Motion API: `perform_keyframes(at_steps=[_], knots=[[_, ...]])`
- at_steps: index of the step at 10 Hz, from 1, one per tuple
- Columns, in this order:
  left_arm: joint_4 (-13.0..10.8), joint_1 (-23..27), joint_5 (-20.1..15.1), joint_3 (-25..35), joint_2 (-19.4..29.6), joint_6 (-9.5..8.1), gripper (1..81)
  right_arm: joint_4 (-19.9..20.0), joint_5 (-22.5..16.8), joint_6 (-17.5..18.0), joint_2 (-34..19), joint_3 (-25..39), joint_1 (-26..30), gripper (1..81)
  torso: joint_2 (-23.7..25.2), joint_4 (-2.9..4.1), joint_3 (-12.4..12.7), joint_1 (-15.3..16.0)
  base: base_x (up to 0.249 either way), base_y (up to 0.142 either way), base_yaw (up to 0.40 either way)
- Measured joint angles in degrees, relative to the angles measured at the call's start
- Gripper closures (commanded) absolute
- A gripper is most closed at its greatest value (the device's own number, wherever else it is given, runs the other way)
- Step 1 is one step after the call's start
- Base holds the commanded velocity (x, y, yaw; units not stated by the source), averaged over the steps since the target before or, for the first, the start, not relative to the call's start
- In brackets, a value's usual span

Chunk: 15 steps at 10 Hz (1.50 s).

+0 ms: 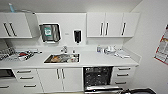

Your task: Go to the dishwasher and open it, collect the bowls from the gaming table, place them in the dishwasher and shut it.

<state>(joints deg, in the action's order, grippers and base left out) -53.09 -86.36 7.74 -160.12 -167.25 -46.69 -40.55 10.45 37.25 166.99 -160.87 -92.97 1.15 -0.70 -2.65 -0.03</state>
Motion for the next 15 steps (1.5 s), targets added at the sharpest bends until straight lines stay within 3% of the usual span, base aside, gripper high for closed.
perform_keyframes(at_steps=[15], knots=[[0.0, 0.4, 0.4, 0.0, 0.1, 0.0, 81.1, 0.0, 0.0, -0.2, 0.0, 0.0, 0.4, 81.1, 0.0, 0.0, 0.0, 0.0, 0.11, 0.0, 0.0]])
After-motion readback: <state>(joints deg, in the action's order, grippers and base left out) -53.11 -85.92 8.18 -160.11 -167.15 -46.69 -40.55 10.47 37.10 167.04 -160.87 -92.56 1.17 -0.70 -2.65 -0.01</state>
